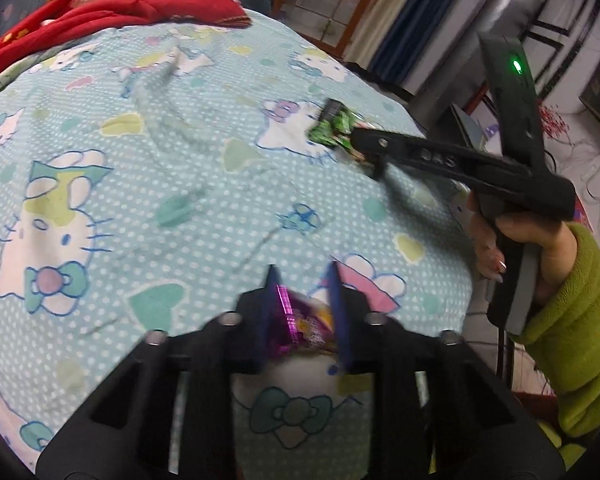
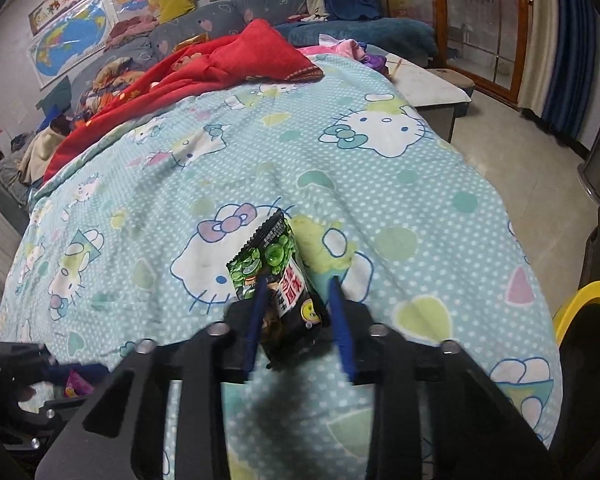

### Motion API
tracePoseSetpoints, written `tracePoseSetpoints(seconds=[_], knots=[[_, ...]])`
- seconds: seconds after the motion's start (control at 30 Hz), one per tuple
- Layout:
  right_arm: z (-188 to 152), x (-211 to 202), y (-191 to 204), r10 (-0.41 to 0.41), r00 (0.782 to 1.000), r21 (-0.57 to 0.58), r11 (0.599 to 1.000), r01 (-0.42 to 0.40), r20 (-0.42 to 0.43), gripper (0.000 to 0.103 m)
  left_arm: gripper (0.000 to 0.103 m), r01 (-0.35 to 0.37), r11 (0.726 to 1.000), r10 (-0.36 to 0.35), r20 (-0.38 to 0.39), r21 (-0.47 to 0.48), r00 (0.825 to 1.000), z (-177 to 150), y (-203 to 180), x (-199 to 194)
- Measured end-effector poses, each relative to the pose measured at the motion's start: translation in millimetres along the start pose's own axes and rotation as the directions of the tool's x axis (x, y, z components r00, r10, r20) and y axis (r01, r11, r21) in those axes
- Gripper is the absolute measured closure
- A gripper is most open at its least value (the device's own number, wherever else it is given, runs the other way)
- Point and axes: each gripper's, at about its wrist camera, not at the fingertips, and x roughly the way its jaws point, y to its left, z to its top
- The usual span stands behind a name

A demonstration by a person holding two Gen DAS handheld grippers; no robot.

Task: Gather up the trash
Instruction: 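Grasp the purple wrapper with the left gripper while the right grasps the green snack packet, then carry the purple wrapper and green snack packet over the bin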

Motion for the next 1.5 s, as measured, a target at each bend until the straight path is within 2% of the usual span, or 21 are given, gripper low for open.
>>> tracePoseSetpoints(seconds=[0.03, 0.23, 0.53, 0.83, 1.17, 1.5], knots=[[-0.4, -0.4, 1.2, -0.003, 1.000, -0.006, 1.000, 0.003, 0.003, 0.084, 0.092, 0.012, 1.000, -0.012, -0.004, 0.012, 1.000, -1.2, -3.0, 1.5], [-6.6, -9.6, 0.5, 0.007, 1.000, 0.011, 1.000, -0.007, 0.024, 0.092, 0.096, 0.045, 0.999, -0.045, 0.010, 0.026, 0.999, 0.7, -5.7, -0.7], [-12.3, -41.9, -11.9, -0.008, 0.996, 0.053, 0.999, 0.004, 0.088, 0.092, 0.096, 0.048, 0.997, -0.053, 0.090, 0.056, 0.995, 17.3, -19.2, -13.8], [-17.0, -82.6, -42.6, -0.057, 0.988, 0.108, 0.993, 0.041, 0.144, 0.092, 0.096, 0.053, 0.994, -0.067, 0.155, 0.091, 0.986, 44.9, -40.1, -14.8], [-26.2, -121.8, -68.0, -0.121, 0.972, 0.155, 0.984, 0.090, 0.202, 0.092, 0.096, 0.063, 0.985, -0.095, 0.197, 0.161, 0.976, 58.2, -73.7, -17.3], [-40.3, -150.8, -77.1, -0.195, 0.951, 0.172, 0.973, 0.156, 0.241, 0.092, 0.096, 0.083, 0.968, -0.136, 0.220, 0.238, 0.966, 68.2, -110.8, -13.7]])
